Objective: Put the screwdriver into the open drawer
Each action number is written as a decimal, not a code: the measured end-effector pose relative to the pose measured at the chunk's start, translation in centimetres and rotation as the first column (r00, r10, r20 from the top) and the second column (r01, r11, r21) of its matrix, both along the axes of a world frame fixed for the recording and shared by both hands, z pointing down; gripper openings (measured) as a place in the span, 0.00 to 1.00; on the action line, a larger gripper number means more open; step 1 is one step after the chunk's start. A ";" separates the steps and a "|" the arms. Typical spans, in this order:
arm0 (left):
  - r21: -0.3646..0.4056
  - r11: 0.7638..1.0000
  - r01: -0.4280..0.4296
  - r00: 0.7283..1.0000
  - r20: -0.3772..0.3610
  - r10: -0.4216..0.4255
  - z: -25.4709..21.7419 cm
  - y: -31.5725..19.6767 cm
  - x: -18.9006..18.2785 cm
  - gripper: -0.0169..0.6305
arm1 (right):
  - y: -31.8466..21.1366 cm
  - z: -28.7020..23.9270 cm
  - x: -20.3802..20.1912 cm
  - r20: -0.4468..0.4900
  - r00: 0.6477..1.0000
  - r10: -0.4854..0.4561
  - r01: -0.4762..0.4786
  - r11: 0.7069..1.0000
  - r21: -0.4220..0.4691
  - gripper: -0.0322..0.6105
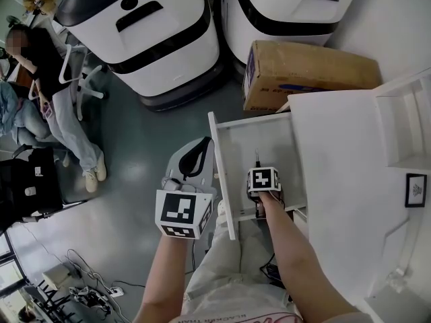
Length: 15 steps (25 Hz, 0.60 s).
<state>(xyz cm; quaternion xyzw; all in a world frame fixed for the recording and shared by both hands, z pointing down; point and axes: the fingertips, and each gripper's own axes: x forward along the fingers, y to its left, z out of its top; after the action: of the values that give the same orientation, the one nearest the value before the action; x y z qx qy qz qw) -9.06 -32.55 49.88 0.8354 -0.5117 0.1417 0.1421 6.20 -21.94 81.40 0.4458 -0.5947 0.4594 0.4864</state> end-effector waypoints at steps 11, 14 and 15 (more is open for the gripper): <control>0.012 1.000 -0.012 1.000 -0.004 0.012 -0.8 0.1 0.2 0.04 | 0.0 -1.3 -0.5 0.040 0.999 0.034 -0.034 0.999 0.006 0.44; 0.020 1.000 -0.011 1.000 -0.004 0.011 -1.3 0.3 0.3 0.04 | -0.2 -1.8 -0.5 0.054 0.998 0.034 -0.035 0.999 0.019 0.45; 0.024 1.000 -0.010 1.000 -0.004 0.010 -1.5 0.3 0.4 0.04 | -0.3 -2.0 -0.6 0.062 0.997 0.041 -0.043 0.999 0.024 0.45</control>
<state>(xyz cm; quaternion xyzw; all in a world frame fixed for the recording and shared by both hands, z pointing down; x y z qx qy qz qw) -8.68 -32.23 48.34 0.8399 -0.5088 0.1345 0.1326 5.63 -22.22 79.40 0.4500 -0.6056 0.4754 0.4525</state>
